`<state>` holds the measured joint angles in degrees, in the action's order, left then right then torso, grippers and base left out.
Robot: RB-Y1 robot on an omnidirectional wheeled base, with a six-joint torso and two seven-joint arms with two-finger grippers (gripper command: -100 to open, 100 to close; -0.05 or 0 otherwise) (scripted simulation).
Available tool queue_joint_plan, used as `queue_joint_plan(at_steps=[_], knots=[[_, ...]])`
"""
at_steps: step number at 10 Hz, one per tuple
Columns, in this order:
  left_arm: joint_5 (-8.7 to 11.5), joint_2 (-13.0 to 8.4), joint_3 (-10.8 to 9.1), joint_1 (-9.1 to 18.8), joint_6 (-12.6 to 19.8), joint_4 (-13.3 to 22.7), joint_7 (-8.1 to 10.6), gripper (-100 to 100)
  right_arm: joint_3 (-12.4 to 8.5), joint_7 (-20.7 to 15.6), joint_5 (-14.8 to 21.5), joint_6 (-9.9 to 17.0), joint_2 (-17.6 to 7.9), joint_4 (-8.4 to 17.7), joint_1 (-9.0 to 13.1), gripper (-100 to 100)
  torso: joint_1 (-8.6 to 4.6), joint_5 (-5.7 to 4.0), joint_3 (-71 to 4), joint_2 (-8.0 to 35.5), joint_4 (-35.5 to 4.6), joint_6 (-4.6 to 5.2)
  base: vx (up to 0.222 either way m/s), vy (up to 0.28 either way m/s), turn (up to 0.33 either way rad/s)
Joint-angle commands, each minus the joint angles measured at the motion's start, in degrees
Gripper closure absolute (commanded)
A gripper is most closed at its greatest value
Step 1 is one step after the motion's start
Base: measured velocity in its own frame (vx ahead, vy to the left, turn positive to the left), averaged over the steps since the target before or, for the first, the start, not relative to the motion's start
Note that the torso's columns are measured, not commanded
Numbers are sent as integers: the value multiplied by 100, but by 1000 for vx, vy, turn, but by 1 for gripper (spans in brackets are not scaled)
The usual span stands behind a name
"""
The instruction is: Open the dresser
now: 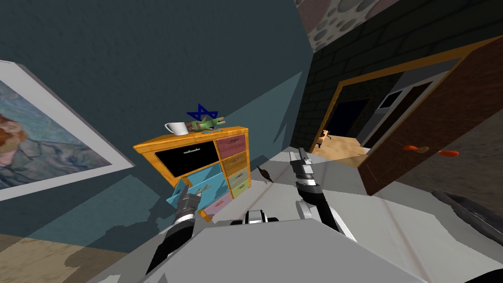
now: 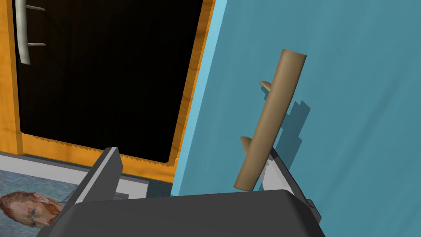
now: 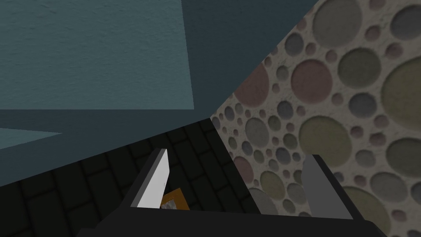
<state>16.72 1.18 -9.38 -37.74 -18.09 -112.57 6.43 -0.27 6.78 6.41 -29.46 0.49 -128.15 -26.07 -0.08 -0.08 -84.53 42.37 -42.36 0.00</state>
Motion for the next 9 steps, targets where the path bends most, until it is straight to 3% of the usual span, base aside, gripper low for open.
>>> queue_joint_plan(at_steps=[1, 2, 3, 4, 9], knots=[[74, -28, -25, -221, 188, -388, 40, -100, 0, 0, 0, 0, 0, 0, 0, 0, -8, -9, 3, 8, -8, 0, 22, -11, -29], [99, -28, -31, -309, 269, -538, 48, -100, 0, 0, 0, 0, 0, 0, 0, 0, -15, -19, 5, 17, -15, -6, 20, -6, -25], [83, -29, -3, -312, 235, -387, 50, -100, 0, 0, 0, 0, 0, 0, 0, 0, -23, -30, 8, 26, -26, -6, 13, 2, 0], [86, -28, -4, -325, 265, -393, 51, 0, 0, 0, 0, 0, 0, 0, 0, 0, -21, -20, 11, 25, -17, -2, 5, 2, -2], [85, -24, 6, -343, 302, -349, 48, 0, 0, 0, 0, 0, 0, 0, 0, 0, 3, 2, -3, -5, 3, -2, 0, 0, 0]])
